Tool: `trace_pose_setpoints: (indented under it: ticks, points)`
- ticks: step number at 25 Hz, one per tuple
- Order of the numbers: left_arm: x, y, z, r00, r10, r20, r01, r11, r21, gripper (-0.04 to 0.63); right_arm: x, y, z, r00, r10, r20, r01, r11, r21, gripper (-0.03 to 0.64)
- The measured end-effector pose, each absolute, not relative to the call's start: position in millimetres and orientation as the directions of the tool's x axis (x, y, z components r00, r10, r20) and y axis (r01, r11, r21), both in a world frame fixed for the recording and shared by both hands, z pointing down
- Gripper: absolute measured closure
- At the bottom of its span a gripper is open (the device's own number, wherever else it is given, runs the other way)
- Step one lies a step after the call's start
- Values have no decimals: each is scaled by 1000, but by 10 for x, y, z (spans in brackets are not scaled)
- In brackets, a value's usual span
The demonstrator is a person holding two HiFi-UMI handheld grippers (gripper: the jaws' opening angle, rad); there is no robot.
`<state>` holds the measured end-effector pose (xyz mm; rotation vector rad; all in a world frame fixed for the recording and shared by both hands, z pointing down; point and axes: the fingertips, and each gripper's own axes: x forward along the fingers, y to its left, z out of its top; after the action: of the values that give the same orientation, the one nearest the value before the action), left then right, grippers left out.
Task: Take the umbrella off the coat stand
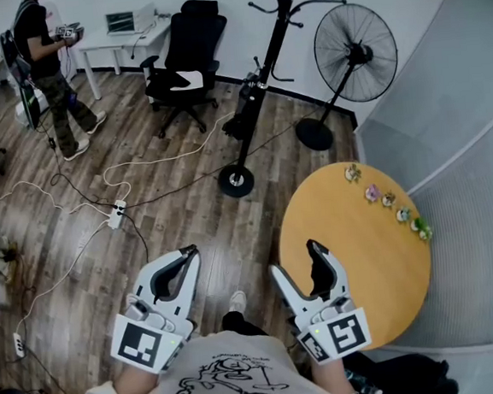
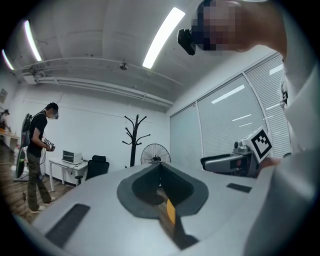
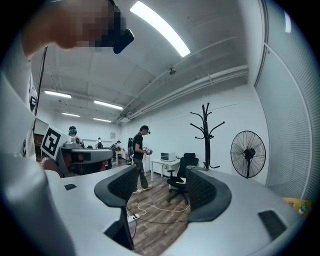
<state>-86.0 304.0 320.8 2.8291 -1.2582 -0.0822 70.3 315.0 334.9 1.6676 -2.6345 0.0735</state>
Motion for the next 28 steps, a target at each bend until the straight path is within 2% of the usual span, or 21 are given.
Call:
trace_pose_setpoints:
  ticks: [28]
  points:
    - [59,1977,3085,647,-762,-25,-762,-647,32,588,1560,2081,3259,-469,-883,20,-883,468,-35,324]
